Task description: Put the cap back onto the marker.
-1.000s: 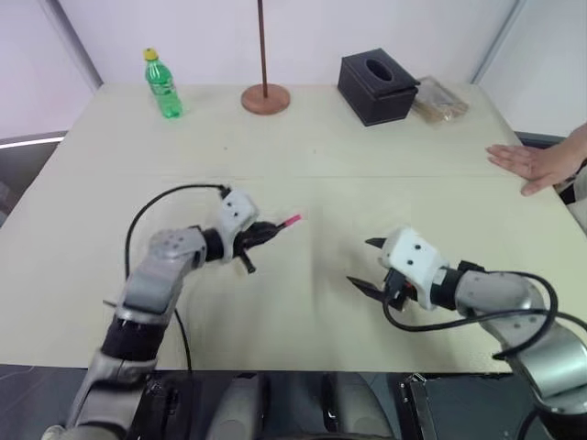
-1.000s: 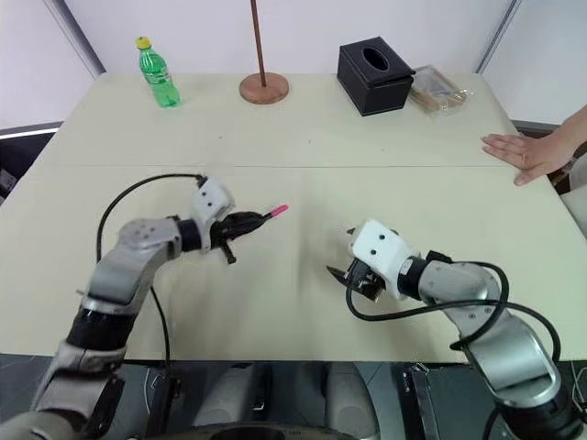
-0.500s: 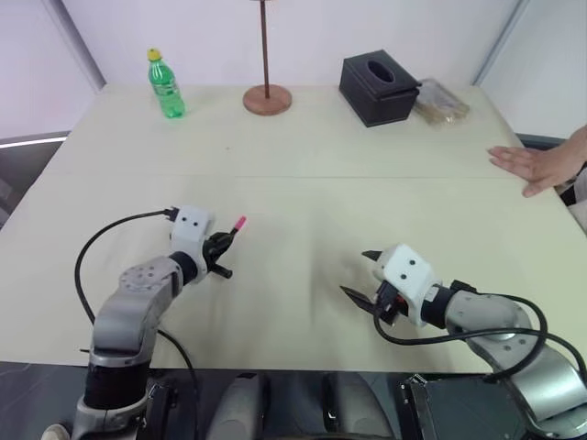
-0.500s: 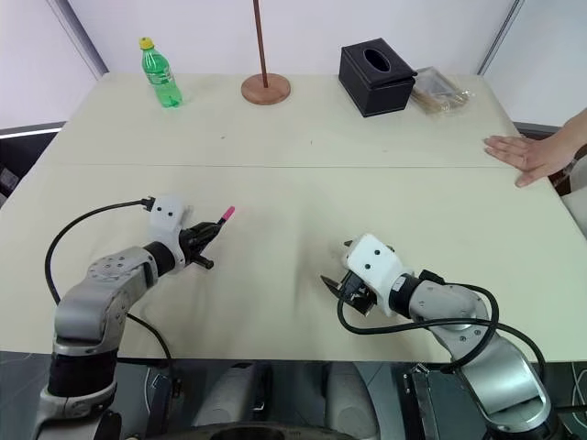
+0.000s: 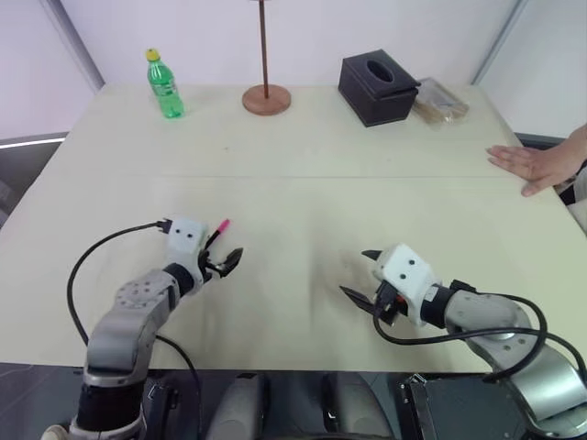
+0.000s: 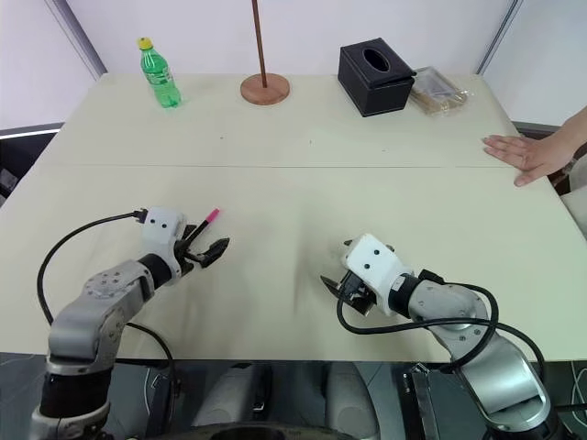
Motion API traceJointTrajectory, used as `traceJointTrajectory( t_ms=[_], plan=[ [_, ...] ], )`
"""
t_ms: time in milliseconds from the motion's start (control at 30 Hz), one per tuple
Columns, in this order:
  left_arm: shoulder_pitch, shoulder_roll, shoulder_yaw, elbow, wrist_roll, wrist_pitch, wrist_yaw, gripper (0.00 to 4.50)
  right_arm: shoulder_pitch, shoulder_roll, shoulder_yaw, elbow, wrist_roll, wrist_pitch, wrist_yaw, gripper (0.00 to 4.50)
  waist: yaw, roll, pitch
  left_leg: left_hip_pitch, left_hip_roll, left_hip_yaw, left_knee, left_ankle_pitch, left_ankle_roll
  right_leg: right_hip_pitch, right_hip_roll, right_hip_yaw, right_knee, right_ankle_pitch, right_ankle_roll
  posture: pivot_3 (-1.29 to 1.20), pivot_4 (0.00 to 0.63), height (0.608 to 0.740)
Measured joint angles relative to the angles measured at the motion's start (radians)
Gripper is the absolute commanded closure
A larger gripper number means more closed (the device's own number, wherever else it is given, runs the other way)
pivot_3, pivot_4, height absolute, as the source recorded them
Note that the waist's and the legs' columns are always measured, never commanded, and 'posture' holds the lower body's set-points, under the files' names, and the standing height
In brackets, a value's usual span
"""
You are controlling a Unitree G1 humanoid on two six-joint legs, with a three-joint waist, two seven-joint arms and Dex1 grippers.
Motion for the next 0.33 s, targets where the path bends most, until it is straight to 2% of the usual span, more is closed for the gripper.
traceJointTrajectory(
  t_ms=[167, 333],
  plan=[
    [0.035, 0.002, 0.022, -0.045, -0.017, -0.119, -0.013, 0.01, -0.006, -0.009, 0.0, 0.001, 0.012, -0.001, 0.018, 0.56, 0.001, 0.0, 0.0, 0.0, 0.0, 0.0, 0.0, 0.0, 0.0, 0.001, 0.0, 0.0, -0.003, 0.0, 0.0, 0.0, 0.15, 0.74],
    [0.119, 0.003, 0.078, -0.157, -0.05, -0.152, -0.003, 0.01, -0.025, -0.013, -0.01, 0.008, 0.047, -0.001, 0.047, 0.56, -0.003, 0.0, 0.0, 0.0, 0.0, 0.0, -0.001, 0.0, 0.0, 0.001, 0.0, 0.0, -0.004, 0.0, 0.0, 0.0, 0.15, 0.74]
  ],
)
